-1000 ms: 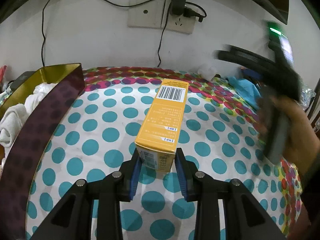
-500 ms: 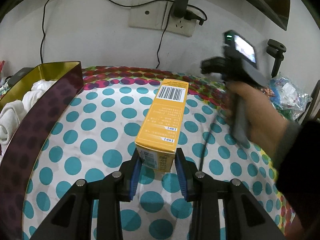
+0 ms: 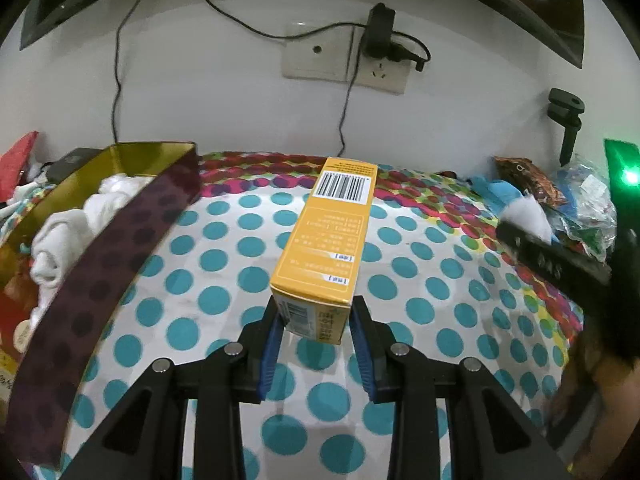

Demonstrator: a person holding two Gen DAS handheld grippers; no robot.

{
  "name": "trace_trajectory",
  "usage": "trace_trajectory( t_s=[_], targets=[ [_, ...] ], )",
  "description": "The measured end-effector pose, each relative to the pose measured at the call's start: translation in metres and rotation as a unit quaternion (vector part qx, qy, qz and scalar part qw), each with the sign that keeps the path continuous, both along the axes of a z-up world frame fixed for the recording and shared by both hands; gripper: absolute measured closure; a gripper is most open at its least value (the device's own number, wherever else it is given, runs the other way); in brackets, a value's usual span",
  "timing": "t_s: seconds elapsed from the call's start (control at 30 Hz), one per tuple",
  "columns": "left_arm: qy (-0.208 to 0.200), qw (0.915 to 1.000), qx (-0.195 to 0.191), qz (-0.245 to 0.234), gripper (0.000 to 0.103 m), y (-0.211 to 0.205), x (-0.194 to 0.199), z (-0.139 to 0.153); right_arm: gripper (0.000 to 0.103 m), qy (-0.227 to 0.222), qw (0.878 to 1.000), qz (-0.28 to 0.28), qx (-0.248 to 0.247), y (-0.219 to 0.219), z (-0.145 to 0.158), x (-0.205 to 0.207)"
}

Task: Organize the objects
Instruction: 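Carry the yellow medicine box into the gold tin and open the left gripper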

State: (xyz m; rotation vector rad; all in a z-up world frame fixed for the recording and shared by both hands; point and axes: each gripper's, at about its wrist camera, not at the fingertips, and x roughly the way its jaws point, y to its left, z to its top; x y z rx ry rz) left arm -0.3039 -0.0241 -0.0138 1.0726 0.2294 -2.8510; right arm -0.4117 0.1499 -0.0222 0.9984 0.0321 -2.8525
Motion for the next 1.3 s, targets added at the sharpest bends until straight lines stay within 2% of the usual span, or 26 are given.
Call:
trace_trajectory(
  t_s=[0.13,0.17,0.4,0.57,0.73,1.03,1.3],
  targets=[
    [0.020,0.9984,-0.053,0.002,0.070,0.003,0.023,0.009,0.068,-0.006,1.000,0.009,-0.011,-0.017,0.004,0.026],
    [0.019,0.9982,-0.057,0.004,0.070,0.002,0.030,0.012,0.068,-0.010,1.000,0.011,-0.014,-0.006,0.015,0.033],
    [0.024,0.9979,-0.053,0.029,0.070,-0.018,0.066,0.029,0.068,-0.008,0.999,0.025,-0.019,-0.026,0.021,0.072],
    [0.023,0.9971,-0.060,0.040,0.070,-0.029,0.084,0.035,0.068,-0.005,0.999,0.040,0.000,-0.046,0.021,0.086],
    [0.019,0.9972,-0.056,0.047,0.070,-0.036,0.093,0.033,0.068,-0.001,0.998,0.055,0.007,-0.065,0.022,0.099],
    [0.013,0.9959,-0.071,0.054,0.070,-0.048,0.096,0.031,0.068,-0.005,0.997,0.079,0.016,-0.089,0.022,0.115],
    [0.016,0.9908,-0.077,0.110,0.070,-0.107,0.081,0.056,0.067,-0.018,0.996,0.083,0.014,-0.090,0.019,0.113]
  ],
)
